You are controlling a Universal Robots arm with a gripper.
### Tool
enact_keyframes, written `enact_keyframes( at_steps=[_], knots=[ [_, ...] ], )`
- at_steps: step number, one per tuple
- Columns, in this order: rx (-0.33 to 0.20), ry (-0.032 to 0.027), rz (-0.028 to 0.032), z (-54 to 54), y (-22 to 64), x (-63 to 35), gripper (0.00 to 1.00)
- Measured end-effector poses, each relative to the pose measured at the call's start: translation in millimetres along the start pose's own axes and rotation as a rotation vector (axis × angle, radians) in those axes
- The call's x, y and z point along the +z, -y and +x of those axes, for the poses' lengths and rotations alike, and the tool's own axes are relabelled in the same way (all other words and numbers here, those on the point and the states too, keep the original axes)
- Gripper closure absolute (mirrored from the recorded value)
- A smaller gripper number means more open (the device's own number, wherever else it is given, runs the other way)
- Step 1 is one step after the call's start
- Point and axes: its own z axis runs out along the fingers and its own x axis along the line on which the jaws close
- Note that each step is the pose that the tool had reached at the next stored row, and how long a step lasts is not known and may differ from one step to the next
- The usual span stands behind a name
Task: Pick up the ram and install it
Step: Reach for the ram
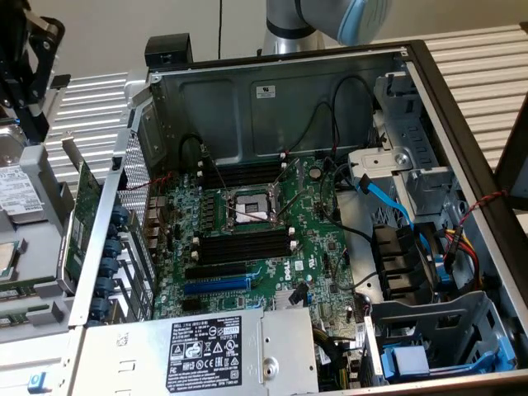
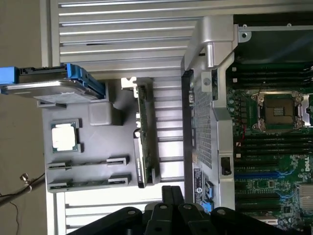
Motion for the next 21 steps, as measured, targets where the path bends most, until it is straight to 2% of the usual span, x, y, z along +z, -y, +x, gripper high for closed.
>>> enact_keyframes(
  at_steps=[6, 9, 16, 18, 21],
  knots=[
    [0.0, 0.0, -0.0001, 27.1, 3.6, -0.6, 0.89],
    [0.0, -0.0023, 0.0001, 40.9, 5.0, -1.0, 0.89],
    [0.001, -0.0228, 0.0016, 68.5, 7.0, -0.5, 0.89],
    [0.001, -0.0269, 0.0018, 76.4, 7.6, 0.2, 0.89],
    [0.002, -0.0293, 0.0021, 84.8, 8.2, 1.7, 0.89]
  ],
)
